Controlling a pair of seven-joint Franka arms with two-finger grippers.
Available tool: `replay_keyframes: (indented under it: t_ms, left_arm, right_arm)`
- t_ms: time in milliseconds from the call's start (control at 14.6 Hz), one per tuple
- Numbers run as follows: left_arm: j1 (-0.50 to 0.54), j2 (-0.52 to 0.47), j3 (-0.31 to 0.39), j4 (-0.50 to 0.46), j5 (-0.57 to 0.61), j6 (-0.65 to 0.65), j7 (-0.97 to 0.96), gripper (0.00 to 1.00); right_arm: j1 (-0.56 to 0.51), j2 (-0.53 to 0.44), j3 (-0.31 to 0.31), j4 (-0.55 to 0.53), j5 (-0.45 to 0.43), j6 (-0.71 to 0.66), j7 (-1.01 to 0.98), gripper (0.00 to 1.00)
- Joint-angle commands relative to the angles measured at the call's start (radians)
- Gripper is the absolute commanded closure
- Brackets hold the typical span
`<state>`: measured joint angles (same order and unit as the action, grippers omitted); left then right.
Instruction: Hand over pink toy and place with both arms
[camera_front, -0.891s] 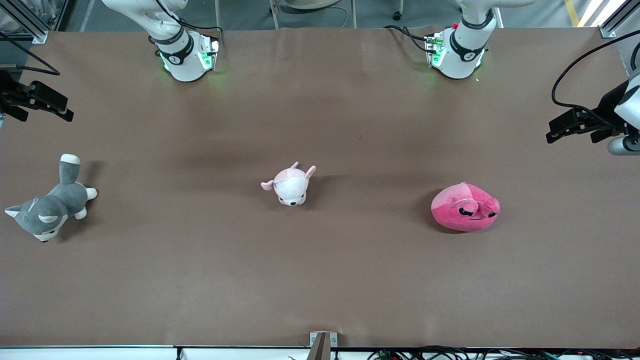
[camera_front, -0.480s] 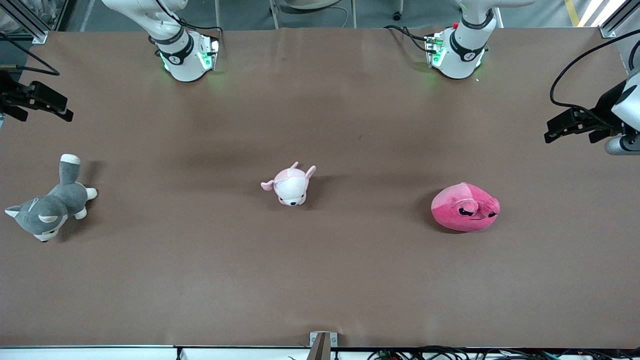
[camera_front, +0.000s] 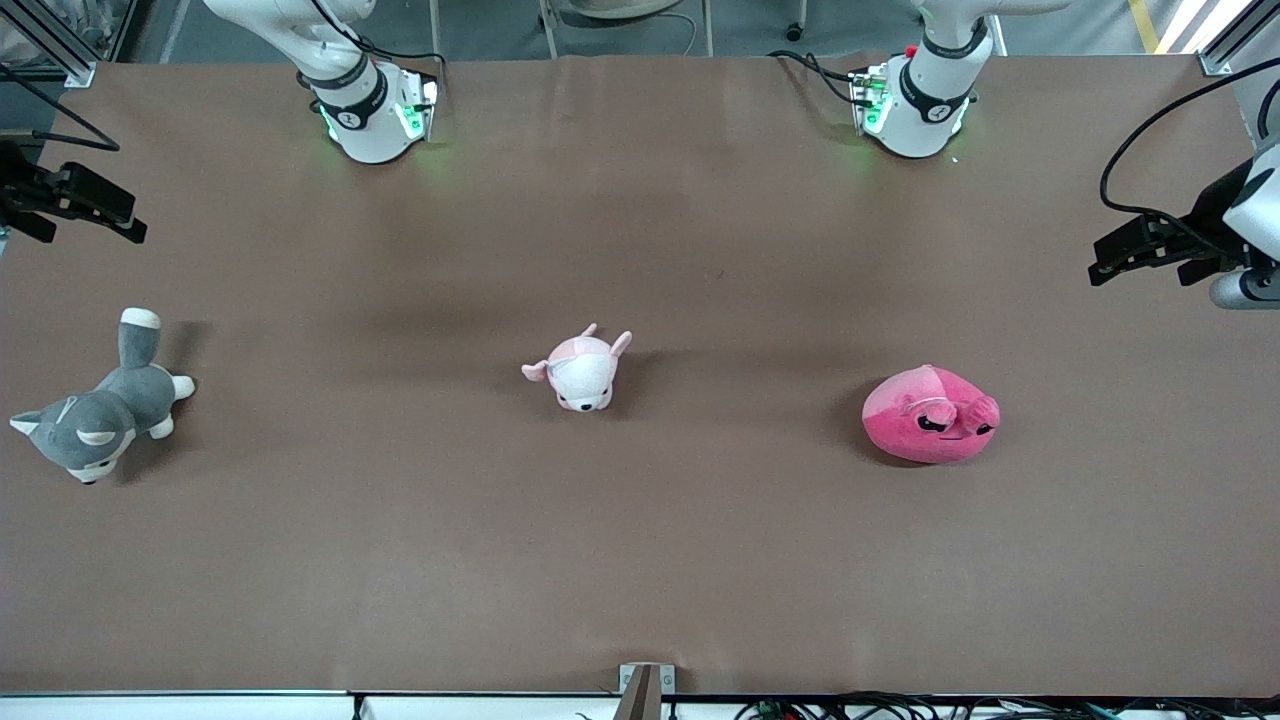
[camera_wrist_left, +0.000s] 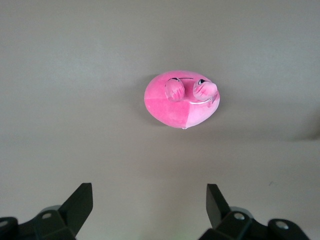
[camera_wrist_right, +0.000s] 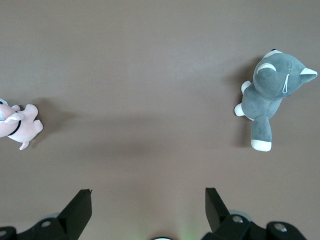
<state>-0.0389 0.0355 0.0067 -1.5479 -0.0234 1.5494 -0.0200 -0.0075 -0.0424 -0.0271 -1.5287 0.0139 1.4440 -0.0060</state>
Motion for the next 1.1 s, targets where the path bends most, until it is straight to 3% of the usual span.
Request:
replay_keyframes:
  t_ms: [0,480,1029]
  left_arm:
    - [0.004,0.023,0.001,-0.003,-0.009,-0.014,0.005,0.00]
    - [-0.006,0.216,0.002,-0.009,-0.010,0.046,-0.009,0.00]
    - [-0.009,0.342,-0.002,-0.110,-0.039,0.283,-0.090,0.00]
  right_arm:
    - [-0.005,-0.019,0.004,-0.019,-0.017,0.003,-0.006,0.00]
    - [-0.008,-0.016,0.004,-0.004,-0.020,0.001,-0.003,0.00]
    - [-0.009,-0.007,0.003,-0.004,-0.022,0.016,0.003,0.00]
